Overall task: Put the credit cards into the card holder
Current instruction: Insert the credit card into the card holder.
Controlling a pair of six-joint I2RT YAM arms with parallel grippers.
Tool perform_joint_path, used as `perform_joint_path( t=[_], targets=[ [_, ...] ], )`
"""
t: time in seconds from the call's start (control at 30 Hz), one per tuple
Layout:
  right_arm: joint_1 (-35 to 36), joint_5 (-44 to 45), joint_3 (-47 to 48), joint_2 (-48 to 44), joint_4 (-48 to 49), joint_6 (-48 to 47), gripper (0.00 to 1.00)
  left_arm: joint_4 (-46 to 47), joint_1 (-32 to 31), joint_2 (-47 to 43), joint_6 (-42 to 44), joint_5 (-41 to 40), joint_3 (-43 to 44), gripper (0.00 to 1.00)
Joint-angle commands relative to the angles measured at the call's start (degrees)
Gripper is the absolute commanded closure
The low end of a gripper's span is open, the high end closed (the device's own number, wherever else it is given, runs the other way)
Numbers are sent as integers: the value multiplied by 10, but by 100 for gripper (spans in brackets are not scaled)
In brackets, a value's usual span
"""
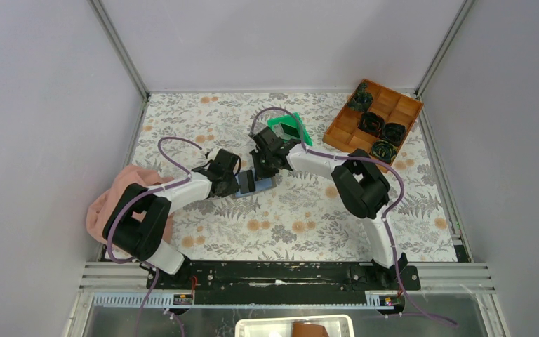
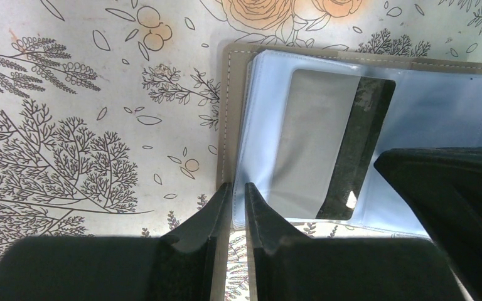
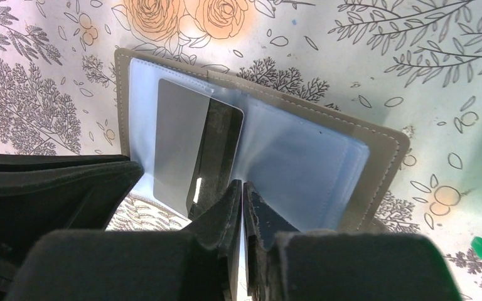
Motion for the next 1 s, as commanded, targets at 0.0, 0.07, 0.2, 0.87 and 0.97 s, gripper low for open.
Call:
perform_joint_path(
  t=[0.0,0.07,0.2,0.87,0.97],
  targets=[
    [-2,-17,27,15,-8,0,90,-23,10,44,22,-25,-26,82],
    [-1,-23,27,18,-5,3,90,-23,10,44,23,-25,-26,82],
    [7,-26,40,25,-6,4,90,-21,10,43,24,-25,-28,82],
    [25,-17,48,39,-16,10,90,-30,13,-41,30,-45,-32,82],
    [25,-16,45,41,-15,11,90,-35,13,-58,29,-58,-36,81]
  ],
)
